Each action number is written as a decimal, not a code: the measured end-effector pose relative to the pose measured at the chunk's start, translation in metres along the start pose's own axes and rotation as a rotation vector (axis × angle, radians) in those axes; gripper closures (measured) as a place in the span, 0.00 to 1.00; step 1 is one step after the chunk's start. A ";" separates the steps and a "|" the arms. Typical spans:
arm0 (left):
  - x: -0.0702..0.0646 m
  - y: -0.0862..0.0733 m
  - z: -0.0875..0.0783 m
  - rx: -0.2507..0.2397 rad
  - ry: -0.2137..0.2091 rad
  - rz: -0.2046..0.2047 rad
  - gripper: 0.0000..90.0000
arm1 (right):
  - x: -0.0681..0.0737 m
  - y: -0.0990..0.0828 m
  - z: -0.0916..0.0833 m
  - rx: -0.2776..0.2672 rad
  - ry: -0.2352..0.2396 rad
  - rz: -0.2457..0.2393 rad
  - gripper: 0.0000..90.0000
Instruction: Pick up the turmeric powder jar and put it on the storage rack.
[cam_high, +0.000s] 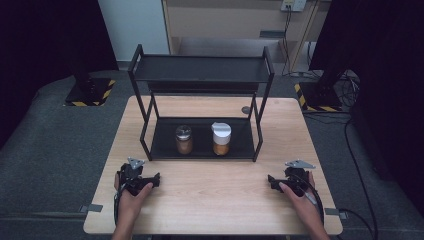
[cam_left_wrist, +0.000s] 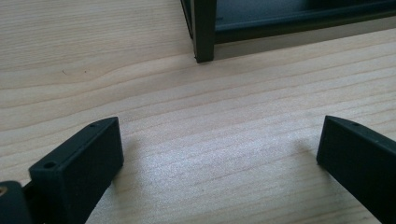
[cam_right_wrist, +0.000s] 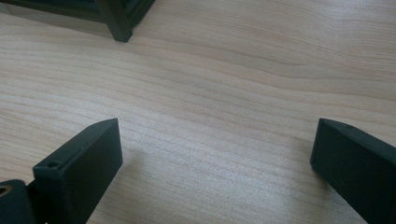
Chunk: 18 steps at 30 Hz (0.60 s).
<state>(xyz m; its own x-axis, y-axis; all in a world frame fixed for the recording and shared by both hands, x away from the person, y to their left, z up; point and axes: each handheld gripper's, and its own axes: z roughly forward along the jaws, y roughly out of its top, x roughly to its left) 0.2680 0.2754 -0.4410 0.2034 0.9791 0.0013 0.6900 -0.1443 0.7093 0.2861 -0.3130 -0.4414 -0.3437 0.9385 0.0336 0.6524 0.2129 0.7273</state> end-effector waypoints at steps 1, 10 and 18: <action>0.000 0.000 0.000 0.000 0.000 0.000 0.00 | 0.000 0.000 0.000 0.001 0.000 0.001 0.03; -0.001 0.000 0.000 0.000 0.001 0.001 0.00 | 0.006 0.004 0.002 0.019 -0.028 -0.028 0.02; -0.001 0.000 0.000 0.000 0.001 0.001 0.00 | 0.005 0.003 0.002 0.018 -0.027 -0.028 0.02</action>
<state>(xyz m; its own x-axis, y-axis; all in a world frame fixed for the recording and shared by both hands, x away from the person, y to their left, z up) 0.2673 0.2747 -0.4410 0.2036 0.9790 0.0024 0.6899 -0.1453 0.7092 0.2879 -0.3065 -0.4403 -0.3438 0.9390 -0.0059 0.6547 0.2442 0.7154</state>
